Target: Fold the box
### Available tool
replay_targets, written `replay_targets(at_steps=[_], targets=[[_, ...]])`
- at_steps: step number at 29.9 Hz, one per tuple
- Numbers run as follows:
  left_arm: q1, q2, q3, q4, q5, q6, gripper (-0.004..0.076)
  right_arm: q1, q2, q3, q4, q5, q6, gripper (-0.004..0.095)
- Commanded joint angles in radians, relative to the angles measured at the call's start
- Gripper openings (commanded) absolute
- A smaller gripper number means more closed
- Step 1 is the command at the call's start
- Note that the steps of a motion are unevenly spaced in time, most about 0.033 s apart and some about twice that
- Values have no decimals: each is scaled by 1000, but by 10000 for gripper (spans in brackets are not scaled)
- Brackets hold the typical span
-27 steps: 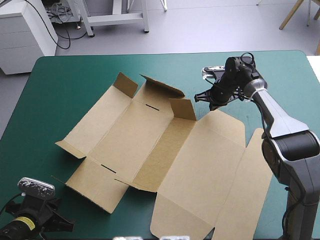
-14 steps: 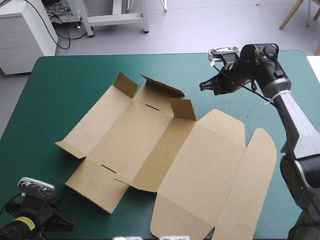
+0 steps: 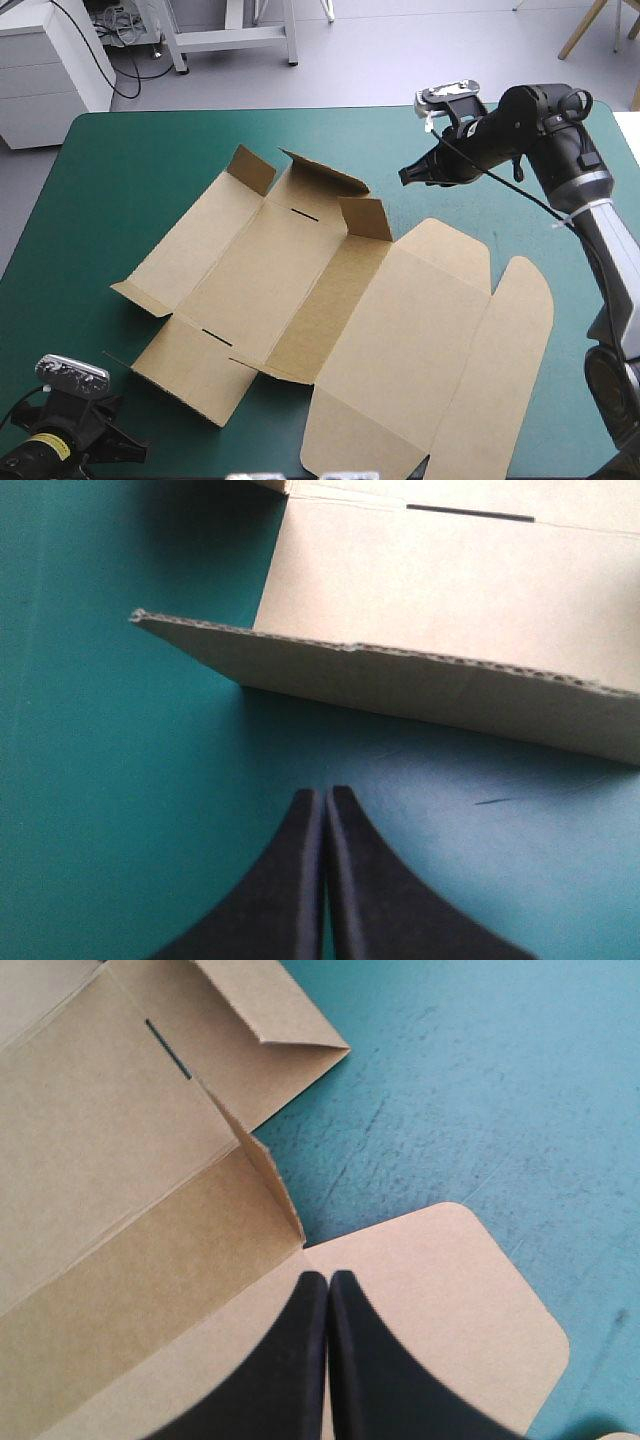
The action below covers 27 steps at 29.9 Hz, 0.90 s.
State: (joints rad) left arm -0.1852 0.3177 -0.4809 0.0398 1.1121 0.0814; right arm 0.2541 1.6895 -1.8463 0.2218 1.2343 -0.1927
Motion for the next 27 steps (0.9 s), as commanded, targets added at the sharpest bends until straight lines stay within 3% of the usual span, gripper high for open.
replay_targets(at_steps=[1, 11, 14, 18, 20, 27], targets=[[2, 11, -21, -2, -57, -5, -10, 22, -63, 26, 21, -29, -75, -19], [2, 11, -21, -2, -57, -5, -10, 29, -59, 40, -12, -31, -146, -2], [2, 11, -21, -2, -57, -5, -10, 29, -59, 40, -35, -31, -146, 112], [2, 11, -21, -2, -57, -5, -10, 29, -59, 40, -30, -31, -189, 417], [2, 11, -21, -2, -57, -5, -10, 29, -59, 40, -12, -34, -226, 500], [2, 11, -21, -2, -57, -5, -10, 29, -56, 40, 94, -120, -293, 503]])
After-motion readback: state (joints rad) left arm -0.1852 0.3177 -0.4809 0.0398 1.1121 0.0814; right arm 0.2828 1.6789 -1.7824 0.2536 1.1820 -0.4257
